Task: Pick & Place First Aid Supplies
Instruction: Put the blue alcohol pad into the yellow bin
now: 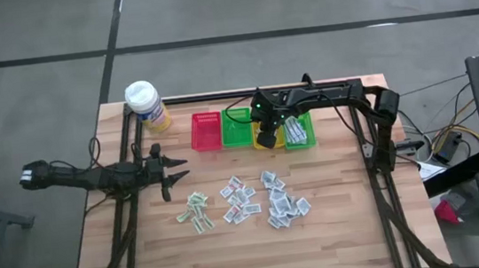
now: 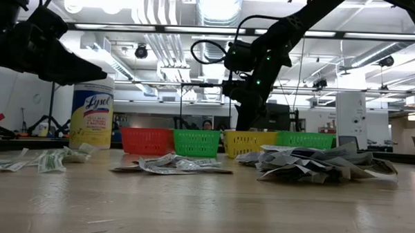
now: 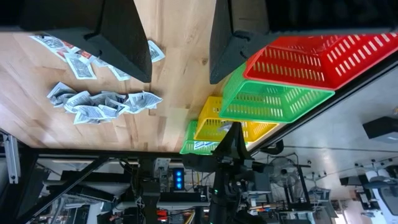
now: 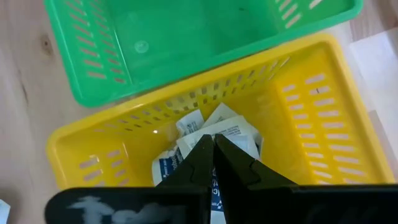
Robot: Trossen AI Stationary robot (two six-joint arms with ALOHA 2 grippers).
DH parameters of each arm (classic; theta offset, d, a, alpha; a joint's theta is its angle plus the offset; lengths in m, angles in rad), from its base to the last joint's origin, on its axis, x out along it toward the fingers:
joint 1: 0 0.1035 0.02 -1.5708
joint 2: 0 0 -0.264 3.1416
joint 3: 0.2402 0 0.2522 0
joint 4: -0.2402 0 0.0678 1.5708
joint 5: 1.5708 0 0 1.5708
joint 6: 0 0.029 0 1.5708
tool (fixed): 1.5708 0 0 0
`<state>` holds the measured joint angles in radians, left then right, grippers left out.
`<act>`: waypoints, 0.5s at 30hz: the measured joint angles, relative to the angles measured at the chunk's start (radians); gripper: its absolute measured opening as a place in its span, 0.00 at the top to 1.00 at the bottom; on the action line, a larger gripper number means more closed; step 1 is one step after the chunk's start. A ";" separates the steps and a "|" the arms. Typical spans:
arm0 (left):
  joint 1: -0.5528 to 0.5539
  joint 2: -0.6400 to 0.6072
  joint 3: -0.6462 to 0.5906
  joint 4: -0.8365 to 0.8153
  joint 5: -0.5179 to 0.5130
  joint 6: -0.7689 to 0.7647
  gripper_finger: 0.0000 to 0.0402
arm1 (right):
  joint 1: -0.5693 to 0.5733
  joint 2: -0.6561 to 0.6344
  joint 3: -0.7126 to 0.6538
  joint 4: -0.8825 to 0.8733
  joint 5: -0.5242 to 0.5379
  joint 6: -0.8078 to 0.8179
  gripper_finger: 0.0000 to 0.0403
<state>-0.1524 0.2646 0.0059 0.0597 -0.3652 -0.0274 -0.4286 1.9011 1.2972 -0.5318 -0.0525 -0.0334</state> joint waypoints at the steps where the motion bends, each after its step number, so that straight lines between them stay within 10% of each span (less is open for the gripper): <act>1: 0.000 0.000 0.000 0.000 0.000 0.008 0.61 | -0.001 0.000 0.000 0.000 0.000 0.000 0.97; 15: 0.000 0.000 0.000 0.000 0.000 0.030 0.61 | -0.003 -0.007 0.019 -0.016 -0.001 -0.035 0.72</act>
<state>-0.1520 0.2646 0.0059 0.0593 -0.3649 0.0029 -0.4320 1.8938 1.3165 -0.5476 -0.0534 -0.0686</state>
